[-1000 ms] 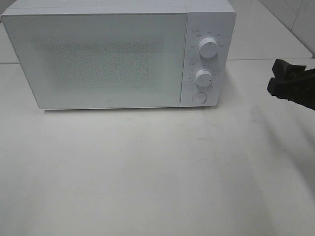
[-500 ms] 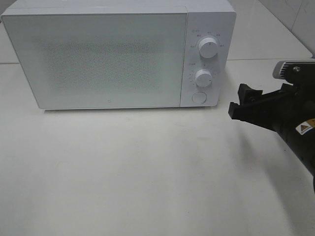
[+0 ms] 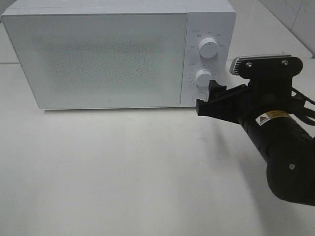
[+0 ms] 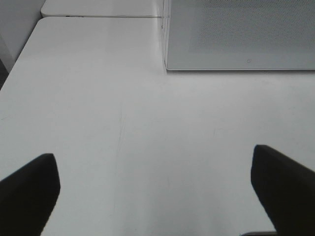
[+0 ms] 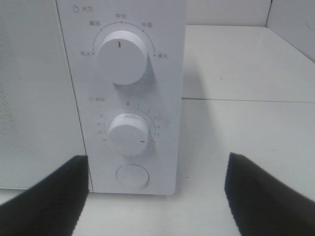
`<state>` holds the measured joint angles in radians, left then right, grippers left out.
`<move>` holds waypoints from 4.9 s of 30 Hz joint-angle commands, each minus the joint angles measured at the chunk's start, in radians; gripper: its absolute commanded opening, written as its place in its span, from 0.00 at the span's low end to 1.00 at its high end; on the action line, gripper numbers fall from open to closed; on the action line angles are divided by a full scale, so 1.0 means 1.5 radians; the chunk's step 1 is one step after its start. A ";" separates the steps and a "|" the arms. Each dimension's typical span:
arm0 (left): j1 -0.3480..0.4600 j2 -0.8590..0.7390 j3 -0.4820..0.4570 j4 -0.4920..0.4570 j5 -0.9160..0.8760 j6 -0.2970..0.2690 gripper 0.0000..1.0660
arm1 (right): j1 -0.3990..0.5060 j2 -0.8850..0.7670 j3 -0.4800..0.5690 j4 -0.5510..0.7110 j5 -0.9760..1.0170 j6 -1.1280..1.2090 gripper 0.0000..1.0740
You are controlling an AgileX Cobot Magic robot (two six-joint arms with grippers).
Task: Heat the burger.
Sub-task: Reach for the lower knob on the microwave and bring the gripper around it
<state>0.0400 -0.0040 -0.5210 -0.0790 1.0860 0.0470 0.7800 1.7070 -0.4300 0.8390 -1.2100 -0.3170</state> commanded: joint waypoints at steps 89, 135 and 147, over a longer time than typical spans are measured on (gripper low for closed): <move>0.002 -0.012 0.002 0.001 -0.009 -0.001 0.92 | -0.085 0.248 -0.260 -0.062 -0.034 0.092 0.06; 0.002 -0.012 0.002 0.001 -0.009 -0.001 0.92 | -0.085 0.248 -0.260 -0.167 -0.055 0.940 0.09; 0.002 -0.012 0.002 0.001 -0.009 -0.001 0.92 | -0.085 0.248 -0.260 -0.162 -0.058 1.154 0.09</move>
<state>0.0400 -0.0040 -0.5210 -0.0790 1.0860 0.0470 0.6480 2.0890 -0.7980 0.7310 -1.2120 1.3200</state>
